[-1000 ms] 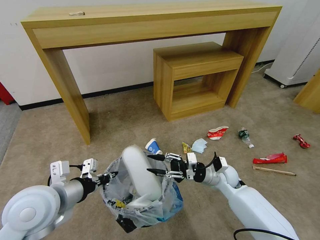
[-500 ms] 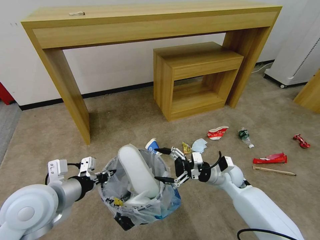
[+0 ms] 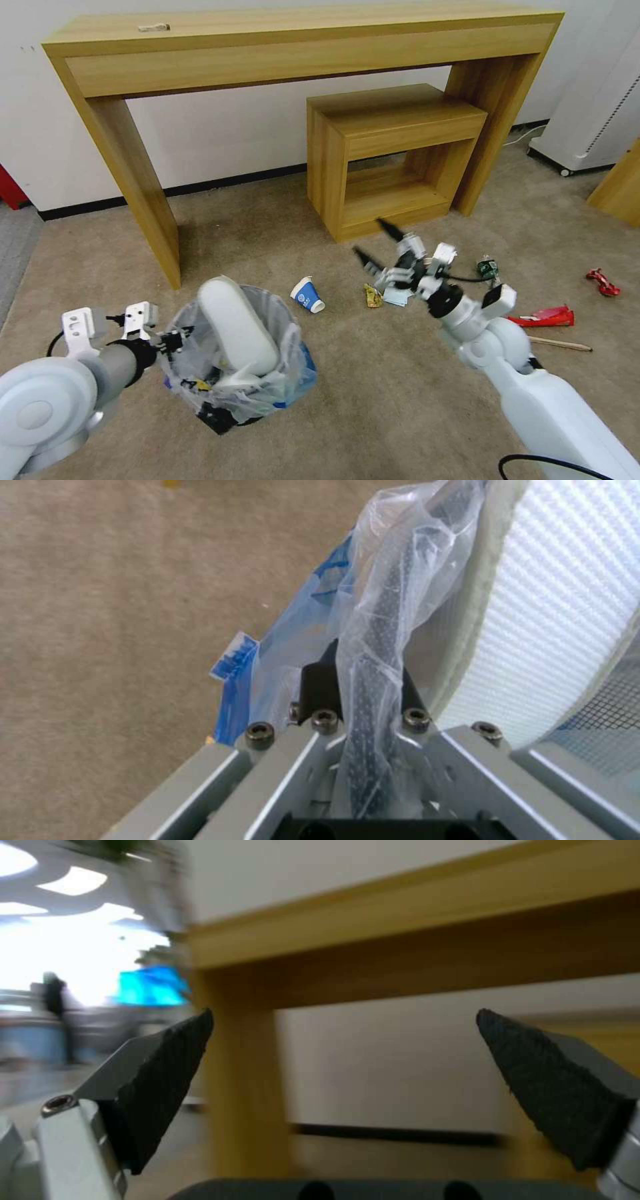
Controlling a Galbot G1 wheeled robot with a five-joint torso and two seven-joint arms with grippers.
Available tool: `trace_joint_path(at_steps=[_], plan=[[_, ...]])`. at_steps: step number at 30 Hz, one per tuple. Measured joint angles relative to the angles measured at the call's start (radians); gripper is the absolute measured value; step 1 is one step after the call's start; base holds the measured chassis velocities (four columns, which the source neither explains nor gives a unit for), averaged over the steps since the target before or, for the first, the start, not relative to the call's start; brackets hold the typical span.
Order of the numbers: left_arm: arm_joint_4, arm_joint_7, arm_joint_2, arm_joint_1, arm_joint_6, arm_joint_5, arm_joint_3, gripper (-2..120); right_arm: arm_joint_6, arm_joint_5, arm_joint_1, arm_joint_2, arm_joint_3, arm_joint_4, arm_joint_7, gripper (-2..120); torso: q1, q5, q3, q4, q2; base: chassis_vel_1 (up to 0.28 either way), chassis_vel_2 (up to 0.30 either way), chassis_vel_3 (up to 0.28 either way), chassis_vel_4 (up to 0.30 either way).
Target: Pick up the trash bin and place the garbage on the floor into it.
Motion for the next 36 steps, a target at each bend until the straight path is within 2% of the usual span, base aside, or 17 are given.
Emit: trace_joint_path(at_steps=[3,6,14,29,36], plan=[[0.015,0.002,-0.01,0.005,0.0,0.028,-0.016,1,0.002,-0.07,-0.043,0.005,0.051,-0.001,0.097,100,0.0,0.0,0.0,0.0,0.0,0.0,0.0,0.0,0.0],[0.024,0.004,-0.011,0.011,0.0,0.04,-0.031,1,0.014,-0.115,-0.088,0.012,0.088,-0.008,0.125,100,0.0,0.0001,0.0,0.0,0.0,0.0,0.0,0.0,0.0],[0.032,-0.001,-0.004,0.028,0.0,0.062,-0.069,1,0.035,-0.145,-0.193,0.04,0.165,-0.009,0.129,100,0.0,0.0001,0.0,-0.0001,0.0,0.0,0.0,0.0,0.0],[0.03,0.015,-0.003,0.025,0.0,0.1,-0.058,1,0.045,-0.162,-0.209,0.063,0.163,-0.021,0.113,100,0.0,0.0,0.0,0.0,0.0,0.0,0.0,0.0,0.0],[0.032,0.018,-0.003,0.026,0.0,0.102,-0.058,1,0.046,-0.162,-0.202,0.063,0.152,-0.024,0.106,100,0.0,0.0001,0.0,-0.0001,0.0,-0.122,0.101,0.107,-0.106]])
